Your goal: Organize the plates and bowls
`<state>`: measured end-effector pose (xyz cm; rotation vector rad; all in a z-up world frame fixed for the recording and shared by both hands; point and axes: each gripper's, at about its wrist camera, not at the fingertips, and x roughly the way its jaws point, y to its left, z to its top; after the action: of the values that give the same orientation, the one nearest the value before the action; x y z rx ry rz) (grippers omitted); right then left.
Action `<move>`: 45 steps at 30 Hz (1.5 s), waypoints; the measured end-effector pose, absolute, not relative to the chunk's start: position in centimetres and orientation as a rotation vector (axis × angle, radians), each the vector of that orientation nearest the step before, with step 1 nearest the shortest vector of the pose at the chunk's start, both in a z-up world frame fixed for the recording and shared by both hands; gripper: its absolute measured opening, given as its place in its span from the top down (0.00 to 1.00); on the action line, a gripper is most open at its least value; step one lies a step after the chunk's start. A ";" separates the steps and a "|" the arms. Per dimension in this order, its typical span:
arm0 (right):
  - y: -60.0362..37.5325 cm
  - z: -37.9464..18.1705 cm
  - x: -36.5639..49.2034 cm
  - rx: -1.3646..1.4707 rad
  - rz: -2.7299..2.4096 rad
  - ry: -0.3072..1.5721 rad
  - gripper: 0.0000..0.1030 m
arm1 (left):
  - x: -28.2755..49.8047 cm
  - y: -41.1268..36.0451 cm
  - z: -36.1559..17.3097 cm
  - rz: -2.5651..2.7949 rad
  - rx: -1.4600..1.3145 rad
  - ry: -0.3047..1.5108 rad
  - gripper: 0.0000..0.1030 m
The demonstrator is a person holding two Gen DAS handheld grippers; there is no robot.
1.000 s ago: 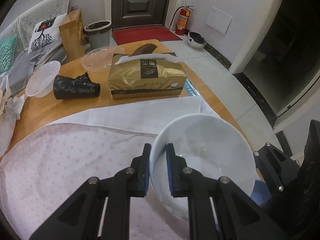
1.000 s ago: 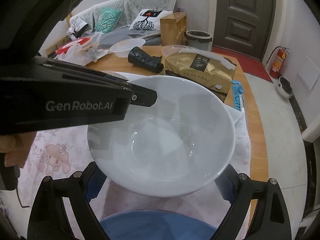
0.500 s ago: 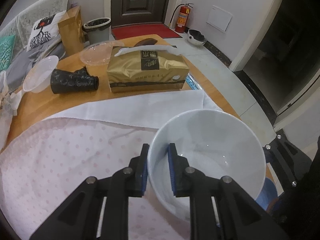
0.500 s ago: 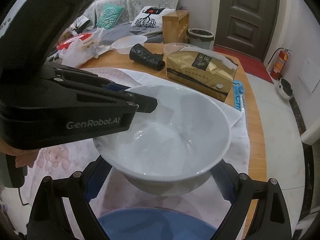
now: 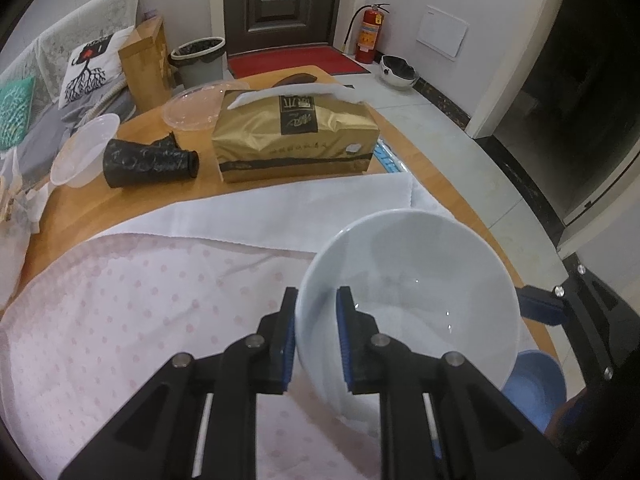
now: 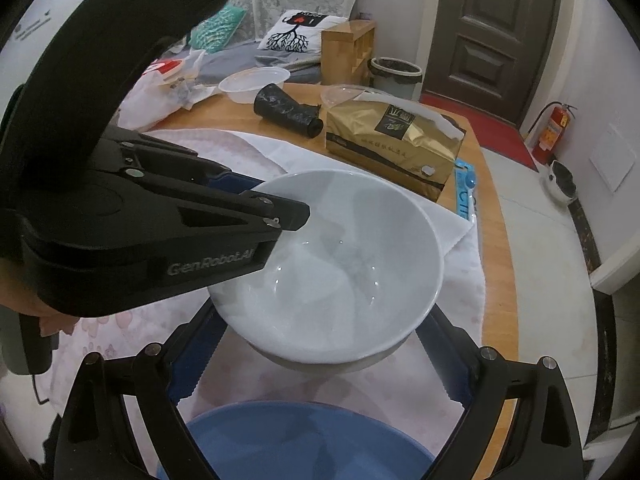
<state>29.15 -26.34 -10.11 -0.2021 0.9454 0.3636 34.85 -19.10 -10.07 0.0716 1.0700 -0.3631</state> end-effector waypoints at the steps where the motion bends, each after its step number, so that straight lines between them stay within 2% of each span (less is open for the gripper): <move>1: -26.3 -10.1 29.1 -0.203 0.363 0.945 0.10 | 34.9 -19.1 -10.1 -0.363 0.072 1.071 0.86; 29: -27.1 -16.2 29.9 -0.073 0.318 1.036 0.06 | 35.9 -18.8 -12.4 -0.420 0.028 1.109 0.83; 45: -26.1 -16.8 31.6 -0.001 0.298 1.029 0.05 | 36.1 -17.7 -13.3 -0.465 -0.095 1.125 0.79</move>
<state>31.59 -26.11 -16.78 -0.0008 1.0292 0.2982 36.14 -17.67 -13.28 -0.0949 1.1251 -0.4647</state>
